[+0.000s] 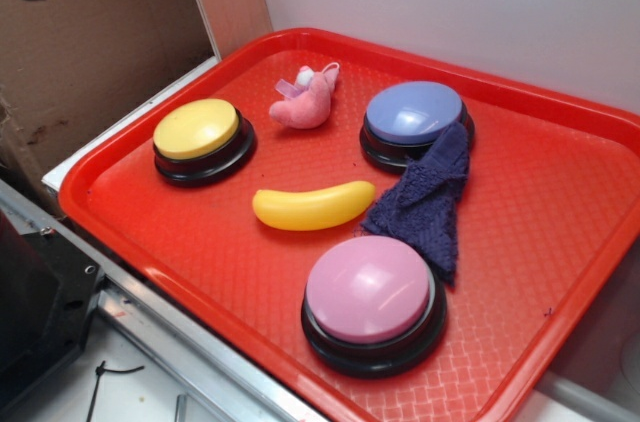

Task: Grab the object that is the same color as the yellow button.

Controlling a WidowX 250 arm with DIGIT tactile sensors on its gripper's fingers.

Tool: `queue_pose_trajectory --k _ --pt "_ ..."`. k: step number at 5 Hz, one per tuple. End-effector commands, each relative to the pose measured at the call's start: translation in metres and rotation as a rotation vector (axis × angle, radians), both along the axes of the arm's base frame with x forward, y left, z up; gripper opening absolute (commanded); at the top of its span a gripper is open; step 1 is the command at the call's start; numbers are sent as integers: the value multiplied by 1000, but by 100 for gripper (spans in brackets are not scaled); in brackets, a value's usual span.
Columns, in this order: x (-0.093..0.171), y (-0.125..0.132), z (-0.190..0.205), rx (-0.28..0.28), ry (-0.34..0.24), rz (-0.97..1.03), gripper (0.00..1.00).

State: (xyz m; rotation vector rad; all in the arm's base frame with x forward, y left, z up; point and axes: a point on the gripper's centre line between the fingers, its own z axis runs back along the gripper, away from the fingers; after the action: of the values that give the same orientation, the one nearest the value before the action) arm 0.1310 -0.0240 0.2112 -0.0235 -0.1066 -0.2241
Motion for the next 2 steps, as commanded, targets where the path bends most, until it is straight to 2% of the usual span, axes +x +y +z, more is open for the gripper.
queue_pose_trajectory --k 1,2 --pt "15 -16 -27 53 -48 -361 100" --pt "21 -18 -45 0 -86 -562 100"
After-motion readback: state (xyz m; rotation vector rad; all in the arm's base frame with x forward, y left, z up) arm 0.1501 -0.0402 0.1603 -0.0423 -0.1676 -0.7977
